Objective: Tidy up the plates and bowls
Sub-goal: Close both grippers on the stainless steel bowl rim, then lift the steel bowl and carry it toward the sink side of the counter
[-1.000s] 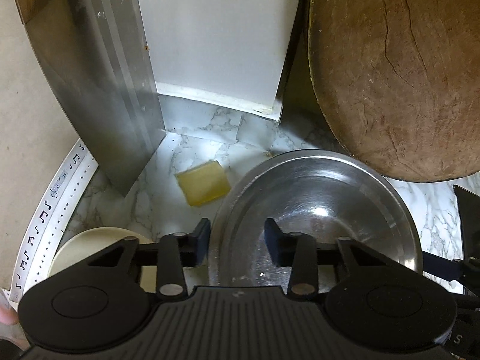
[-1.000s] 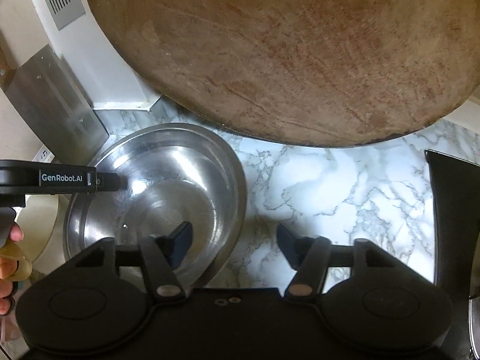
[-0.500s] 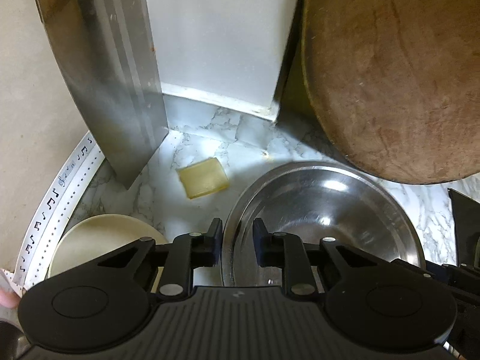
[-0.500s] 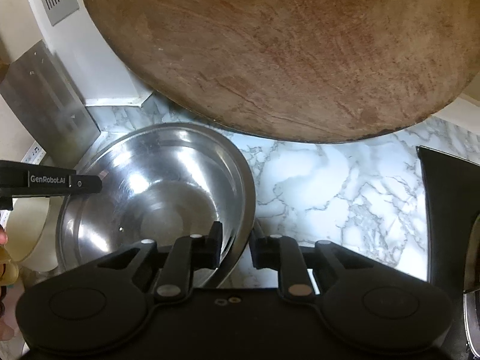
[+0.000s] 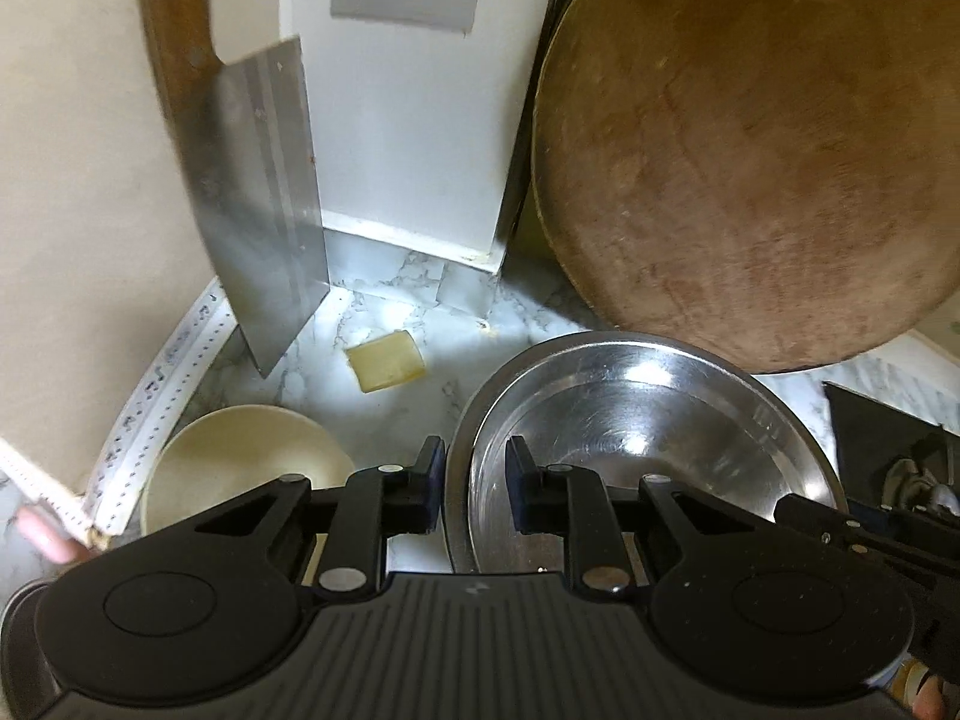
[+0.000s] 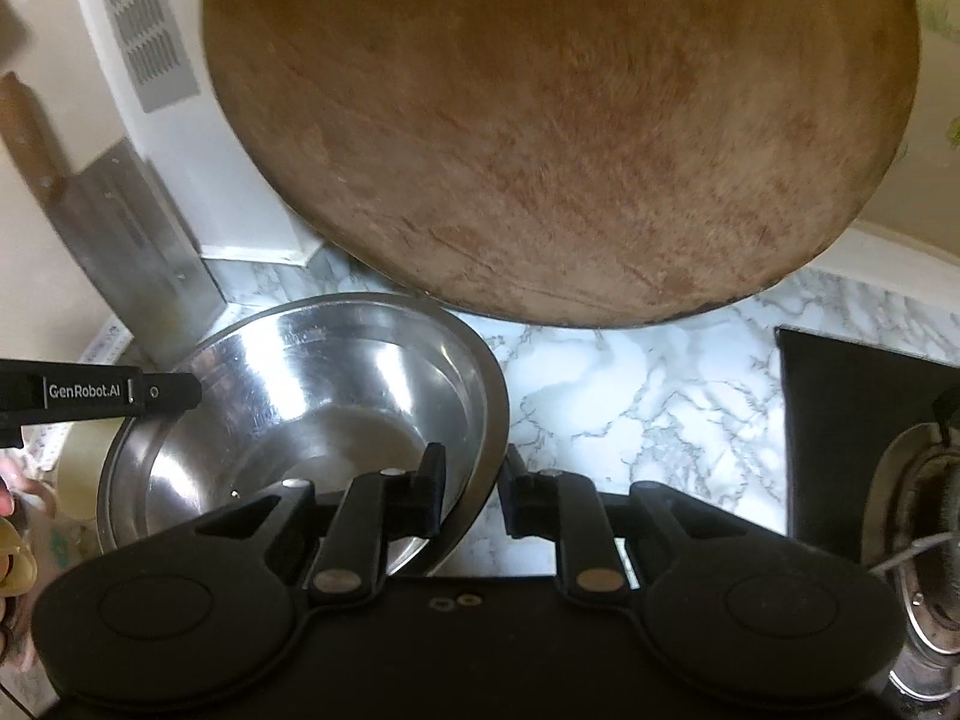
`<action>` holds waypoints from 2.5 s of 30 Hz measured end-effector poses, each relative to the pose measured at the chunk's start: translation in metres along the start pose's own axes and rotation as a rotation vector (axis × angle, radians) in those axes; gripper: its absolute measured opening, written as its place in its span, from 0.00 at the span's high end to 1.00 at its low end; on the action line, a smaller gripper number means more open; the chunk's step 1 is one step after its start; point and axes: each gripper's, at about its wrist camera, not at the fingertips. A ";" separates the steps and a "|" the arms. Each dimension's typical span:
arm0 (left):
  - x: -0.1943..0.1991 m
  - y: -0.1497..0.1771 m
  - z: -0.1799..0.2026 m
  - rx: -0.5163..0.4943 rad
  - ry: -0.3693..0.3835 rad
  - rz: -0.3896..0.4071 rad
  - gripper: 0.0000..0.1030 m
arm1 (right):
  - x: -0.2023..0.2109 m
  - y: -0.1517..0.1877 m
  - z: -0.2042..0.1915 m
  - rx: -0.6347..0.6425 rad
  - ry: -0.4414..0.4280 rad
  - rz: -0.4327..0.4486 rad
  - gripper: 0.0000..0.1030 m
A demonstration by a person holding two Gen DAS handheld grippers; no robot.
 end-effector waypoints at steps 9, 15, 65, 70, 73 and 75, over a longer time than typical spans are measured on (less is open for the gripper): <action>0.066 0.033 -0.024 0.017 0.009 0.033 0.80 | 0.056 0.023 -0.023 0.023 -0.029 0.063 0.81; 0.110 0.064 -0.056 0.057 0.003 0.056 0.80 | 0.090 0.048 -0.052 0.059 -0.074 0.081 0.81; 0.163 0.310 -0.262 0.376 -0.216 0.064 0.80 | 0.045 0.228 -0.264 0.411 -0.290 -0.152 0.81; 0.158 0.312 -0.269 0.403 -0.206 0.047 0.80 | 0.041 0.229 -0.266 0.424 -0.291 -0.161 0.81; 0.155 0.314 -0.272 0.423 -0.190 0.032 0.80 | 0.038 0.229 -0.268 0.430 -0.290 -0.170 0.80; 0.155 0.314 -0.272 0.425 -0.186 0.031 0.80 | 0.038 0.228 -0.268 0.434 -0.294 -0.169 0.80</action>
Point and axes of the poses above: each gripper's, at about its wrist camera, not at the fingertips, and x roughly against the way its jaws point, z to its right, y to its underside, and after that the axes turned 10 degrees about -z, right-handed
